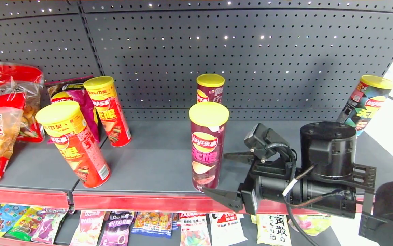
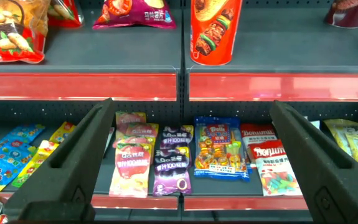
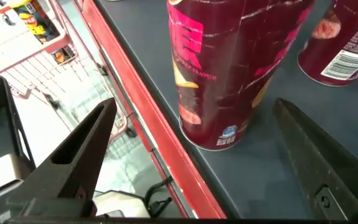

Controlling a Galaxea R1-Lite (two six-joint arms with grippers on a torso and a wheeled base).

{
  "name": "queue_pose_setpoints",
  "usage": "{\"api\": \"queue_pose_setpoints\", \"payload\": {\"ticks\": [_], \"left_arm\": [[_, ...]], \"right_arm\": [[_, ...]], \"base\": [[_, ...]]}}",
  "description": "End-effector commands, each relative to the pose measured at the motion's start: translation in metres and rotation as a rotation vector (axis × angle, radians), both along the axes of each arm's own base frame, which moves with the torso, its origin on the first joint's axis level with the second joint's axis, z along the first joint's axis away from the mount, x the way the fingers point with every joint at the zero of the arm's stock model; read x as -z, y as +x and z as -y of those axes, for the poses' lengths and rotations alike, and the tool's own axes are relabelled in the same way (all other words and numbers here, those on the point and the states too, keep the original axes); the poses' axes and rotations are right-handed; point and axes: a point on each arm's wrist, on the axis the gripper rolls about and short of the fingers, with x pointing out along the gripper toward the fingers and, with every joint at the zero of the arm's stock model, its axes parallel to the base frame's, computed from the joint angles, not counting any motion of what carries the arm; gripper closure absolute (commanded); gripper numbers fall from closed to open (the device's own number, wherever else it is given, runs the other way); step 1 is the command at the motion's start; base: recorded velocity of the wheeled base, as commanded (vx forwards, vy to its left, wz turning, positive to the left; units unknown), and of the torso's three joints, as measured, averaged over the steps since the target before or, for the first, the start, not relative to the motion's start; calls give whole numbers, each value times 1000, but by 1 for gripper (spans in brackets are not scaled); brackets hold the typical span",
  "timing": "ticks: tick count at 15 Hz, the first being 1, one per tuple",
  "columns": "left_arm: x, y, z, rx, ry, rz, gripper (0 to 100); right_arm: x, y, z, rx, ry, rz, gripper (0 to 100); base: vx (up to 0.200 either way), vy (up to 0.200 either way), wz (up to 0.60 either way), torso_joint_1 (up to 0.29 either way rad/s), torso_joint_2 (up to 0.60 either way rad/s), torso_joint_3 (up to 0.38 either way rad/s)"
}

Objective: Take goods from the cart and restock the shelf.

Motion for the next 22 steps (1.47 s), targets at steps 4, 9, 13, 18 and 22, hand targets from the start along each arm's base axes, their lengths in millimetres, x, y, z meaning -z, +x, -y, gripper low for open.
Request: {"api": "queue_pose_setpoints", "payload": {"ticks": [4, 9, 13, 18, 22], "left_arm": [[0, 0, 0, 0, 0, -1, 0], [0, 0, 0, 0, 0, -1, 0], [0, 0, 0, 0, 0, -1, 0], [0, 0, 0, 0, 0, -1, 0], [0, 0, 0, -2, 0, -1, 0]], "right_arm": [[3, 18, -15, 3, 2, 0, 0], [7, 25, -21, 4, -3, -3, 0], [11, 33, -24, 14, -5, -10, 100], [15, 33, -24, 14, -17, -19, 100], [11, 35, -23, -14, -1, -10, 100]], "base": [[0, 0, 0, 0, 0, 0], [0, 0, 0, 0, 0, 0], [0, 0, 0, 0, 0, 0], [0, 0, 0, 0, 0, 0], [0, 0, 0, 0, 0, 0]]}}
